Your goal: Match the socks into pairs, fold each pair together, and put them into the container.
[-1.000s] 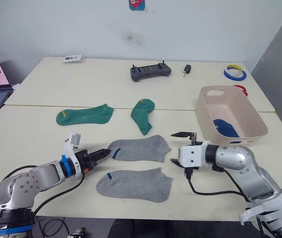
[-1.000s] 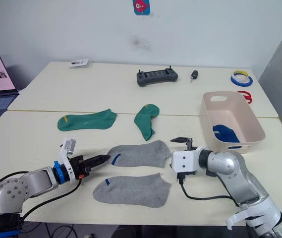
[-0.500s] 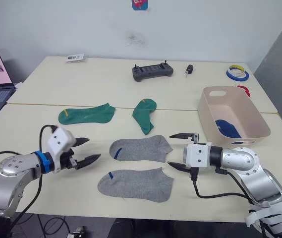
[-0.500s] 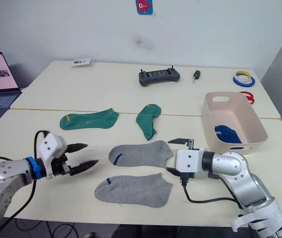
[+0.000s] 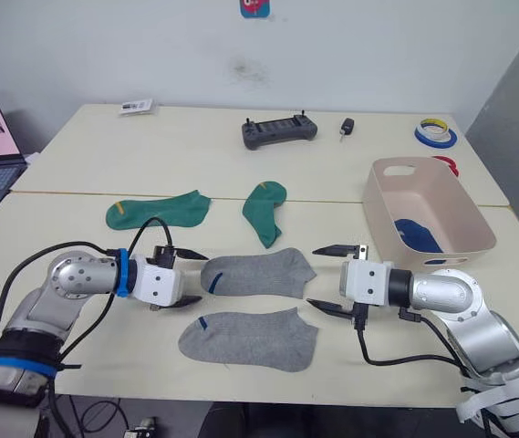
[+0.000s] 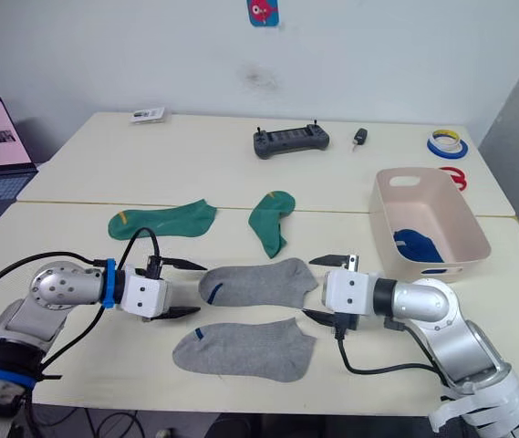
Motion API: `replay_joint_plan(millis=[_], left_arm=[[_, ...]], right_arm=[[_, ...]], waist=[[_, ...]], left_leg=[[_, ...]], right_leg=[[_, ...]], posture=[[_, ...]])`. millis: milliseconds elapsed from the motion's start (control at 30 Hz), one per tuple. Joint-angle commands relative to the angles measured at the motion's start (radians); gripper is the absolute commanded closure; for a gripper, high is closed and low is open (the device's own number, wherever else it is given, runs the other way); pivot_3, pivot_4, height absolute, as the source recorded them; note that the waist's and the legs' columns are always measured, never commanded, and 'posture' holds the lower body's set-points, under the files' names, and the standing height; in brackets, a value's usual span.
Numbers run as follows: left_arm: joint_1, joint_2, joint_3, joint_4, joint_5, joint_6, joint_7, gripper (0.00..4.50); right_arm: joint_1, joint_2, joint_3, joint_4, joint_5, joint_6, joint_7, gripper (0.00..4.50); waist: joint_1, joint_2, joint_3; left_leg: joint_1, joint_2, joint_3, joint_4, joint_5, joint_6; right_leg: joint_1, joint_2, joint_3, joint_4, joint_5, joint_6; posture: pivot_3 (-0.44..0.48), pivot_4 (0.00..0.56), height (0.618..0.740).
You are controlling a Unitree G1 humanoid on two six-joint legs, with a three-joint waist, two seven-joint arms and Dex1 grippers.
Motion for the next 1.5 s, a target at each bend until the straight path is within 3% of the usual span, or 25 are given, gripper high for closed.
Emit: replay_joint_plan(millis=[33,300,433,700,967,1067,1433,1500], left_arm=[[-0.021,-0.028,-0.040,0.046,0.041,-0.043,0.015,0.96],[-0.017,-0.042,-0.049,0.065,-0.018,-0.078,-0.014,3.52],[0.015,-0.058,-0.015,0.005,-0.141,0.071,-0.057,4.45],[0.055,-0.066,0.049,-0.247,-0.338,0.502,-0.069,4.45],[0.069,-0.074,0.080,-0.316,-0.347,0.612,-0.059,4.45],[0.077,-0.077,0.083,-0.320,-0.336,0.608,-0.063,4.50],[0.093,-0.071,0.083,-0.311,-0.305,0.560,-0.077,4.50],[0.099,-0.068,0.085,-0.311,-0.301,0.551,-0.079,4.50]], right_arm=[[-0.003,-0.008,-0.020,-0.045,0.015,0.010,-0.013,0.00],[-0.019,-0.016,-0.013,-0.023,0.010,0.010,-0.007,0.00],[-0.038,-0.014,0.019,0.015,-0.018,-0.035,-0.005,0.00],[-0.088,-0.001,0.108,0.151,-0.105,-0.170,-0.009,0.00],[-0.123,0.010,0.166,0.327,-0.154,-0.274,0.008,0.00],[-0.142,0.023,0.169,0.369,-0.151,-0.256,0.020,0.60],[-0.204,0.028,0.182,0.428,-0.126,-0.127,0.117,4.45],[-0.206,0.028,0.179,0.431,-0.121,-0.113,0.124,4.49]], waist=[[0.000,0.000,0.000],[0.001,0.000,0.000],[-0.002,0.000,0.000],[-0.004,0.000,0.000],[-0.004,0.000,0.000],[-0.004,0.000,0.000],[-0.004,0.000,0.000],[-0.003,0.000,0.000]], left_leg=[[0.000,0.000,0.000,0.000,0.000,0.000],[0.000,0.000,0.000,0.001,0.000,0.000],[0.000,0.000,-0.001,0.001,0.000,0.000],[0.000,0.001,-0.002,0.001,0.000,0.000],[0.000,0.001,-0.001,0.001,0.000,0.000],[0.000,0.001,-0.002,0.002,0.000,0.000],[0.000,0.001,-0.002,0.002,0.000,0.000],[0.000,0.001,-0.002,0.002,0.000,0.000]], right_leg=[[0.000,0.000,0.000,0.000,0.000,0.000],[0.000,0.000,-0.001,0.000,0.000,0.000],[0.000,0.000,0.000,0.000,0.000,0.000],[0.000,0.001,0.000,0.001,0.000,0.000],[0.000,0.001,0.000,0.001,0.000,0.000],[0.000,0.001,0.000,0.001,0.000,0.000],[0.000,0.001,0.000,0.001,0.000,0.000],[0.000,0.001,0.000,0.001,0.000,0.000]], posture=[[0.000,0.150,0.740],[0.000,0.150,0.740],[0.000,0.150,0.740],[0.000,0.150,0.740],[0.000,0.150,0.740],[0.000,0.150,0.740],[0.000,0.150,0.740],[0.000,0.150,0.740]])
